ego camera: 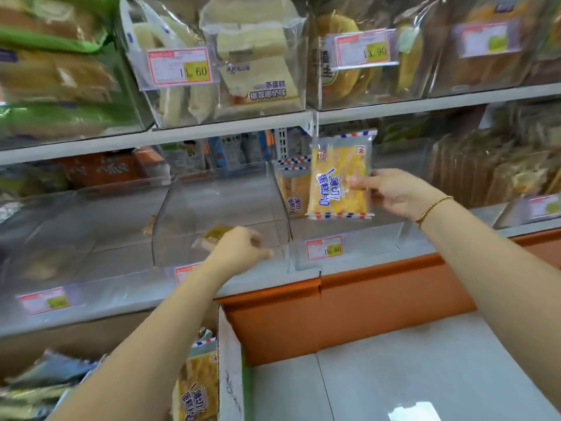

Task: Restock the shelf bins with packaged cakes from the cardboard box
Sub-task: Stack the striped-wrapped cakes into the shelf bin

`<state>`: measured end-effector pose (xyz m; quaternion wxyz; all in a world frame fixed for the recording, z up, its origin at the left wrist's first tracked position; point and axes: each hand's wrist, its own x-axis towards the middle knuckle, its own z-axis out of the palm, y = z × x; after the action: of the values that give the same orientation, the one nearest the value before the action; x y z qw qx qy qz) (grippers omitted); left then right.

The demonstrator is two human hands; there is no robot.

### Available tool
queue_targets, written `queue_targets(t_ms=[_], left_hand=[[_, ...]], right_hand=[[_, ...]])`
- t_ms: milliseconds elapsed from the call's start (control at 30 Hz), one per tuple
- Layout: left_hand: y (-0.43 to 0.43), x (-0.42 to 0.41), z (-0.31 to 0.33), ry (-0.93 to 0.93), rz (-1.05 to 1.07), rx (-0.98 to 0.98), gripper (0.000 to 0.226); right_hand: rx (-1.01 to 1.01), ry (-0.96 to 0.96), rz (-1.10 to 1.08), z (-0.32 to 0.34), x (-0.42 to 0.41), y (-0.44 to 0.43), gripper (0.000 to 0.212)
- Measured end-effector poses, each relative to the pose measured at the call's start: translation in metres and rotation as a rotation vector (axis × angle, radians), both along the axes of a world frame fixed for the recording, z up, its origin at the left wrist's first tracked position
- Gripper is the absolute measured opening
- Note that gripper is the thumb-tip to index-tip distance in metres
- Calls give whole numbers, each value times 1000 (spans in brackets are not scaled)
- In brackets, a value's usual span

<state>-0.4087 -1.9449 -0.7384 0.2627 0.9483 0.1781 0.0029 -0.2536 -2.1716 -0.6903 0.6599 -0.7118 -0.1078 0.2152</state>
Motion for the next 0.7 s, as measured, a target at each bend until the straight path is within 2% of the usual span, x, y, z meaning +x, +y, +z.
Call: queue_targets(t_ms=[133, 233, 367, 500, 633, 700], left_hand=[[17, 1, -3, 51, -78, 81, 39], [21, -1, 1, 46, -58, 20, 38], [21, 1, 1, 56, -70, 59, 30], [20, -2, -1, 59, -73, 52, 32], [19, -2, -2, 63, -80, 49, 37], [19, -2, -3, 63, -77, 43, 38]], right_hand=[[-22, -55, -15, -17, 35, 32, 20], [-149, -52, -24, -34, 49, 62, 31], [-232, 7, -92, -81, 93, 96, 42], [-463, -51, -178, -87, 79, 110, 37], [-412, -73, -171, -95, 85, 122, 24], [-403, -68, -119, -94, 83, 129, 28]])
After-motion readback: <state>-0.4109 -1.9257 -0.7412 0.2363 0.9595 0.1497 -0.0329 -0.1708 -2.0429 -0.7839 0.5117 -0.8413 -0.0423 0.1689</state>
